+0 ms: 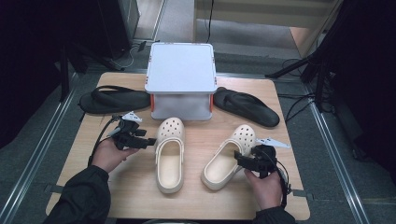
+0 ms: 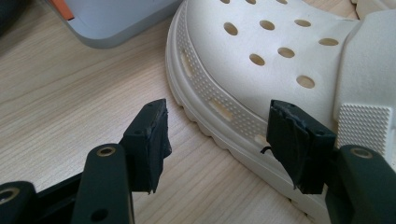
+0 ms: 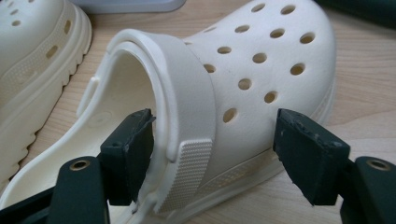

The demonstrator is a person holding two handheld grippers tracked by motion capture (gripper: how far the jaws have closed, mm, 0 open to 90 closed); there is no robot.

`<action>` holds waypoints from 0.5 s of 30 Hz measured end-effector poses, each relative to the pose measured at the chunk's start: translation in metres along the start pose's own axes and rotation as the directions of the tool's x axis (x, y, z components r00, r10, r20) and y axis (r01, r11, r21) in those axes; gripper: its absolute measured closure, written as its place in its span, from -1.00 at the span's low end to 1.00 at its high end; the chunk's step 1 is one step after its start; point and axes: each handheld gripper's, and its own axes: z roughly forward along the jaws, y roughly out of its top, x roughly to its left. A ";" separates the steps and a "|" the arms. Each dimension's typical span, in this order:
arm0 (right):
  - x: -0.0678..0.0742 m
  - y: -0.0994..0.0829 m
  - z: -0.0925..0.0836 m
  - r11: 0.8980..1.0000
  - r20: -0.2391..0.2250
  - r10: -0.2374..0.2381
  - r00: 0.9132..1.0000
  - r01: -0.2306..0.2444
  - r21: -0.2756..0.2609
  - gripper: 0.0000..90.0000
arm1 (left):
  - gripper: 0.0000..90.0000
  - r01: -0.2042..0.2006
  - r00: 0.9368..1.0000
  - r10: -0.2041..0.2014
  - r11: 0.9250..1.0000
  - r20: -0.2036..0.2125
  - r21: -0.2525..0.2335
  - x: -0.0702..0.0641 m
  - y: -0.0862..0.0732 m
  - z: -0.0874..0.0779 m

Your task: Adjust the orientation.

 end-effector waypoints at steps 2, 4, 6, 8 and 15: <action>0.000 0.000 0.004 1.000 0.009 0.001 1.000 -0.001 0.011 -0.38 | -0.13 -0.001 1.000 0.001 1.000 -0.002 0.000 0.000 0.000 0.000; 0.001 0.001 0.005 1.000 0.012 -0.008 1.000 0.008 0.009 -0.36 | -0.13 -0.003 1.000 0.003 1.000 0.002 0.001 0.000 0.000 0.000; 0.000 0.001 0.006 1.000 0.012 -0.011 1.000 0.011 0.007 -0.34 | -0.13 -0.003 1.000 0.003 1.000 0.001 0.001 0.000 0.000 0.000; 0.001 0.001 0.006 1.000 0.017 -0.012 1.000 0.011 0.007 -0.33 | -0.13 -0.002 1.000 0.002 1.000 0.001 0.001 0.000 0.000 -0.001; 0.001 0.001 0.003 1.000 0.006 -0.017 1.000 0.017 -0.001 -0.05 | -0.13 -0.004 1.000 0.004 1.000 0.000 0.000 0.000 0.000 -0.001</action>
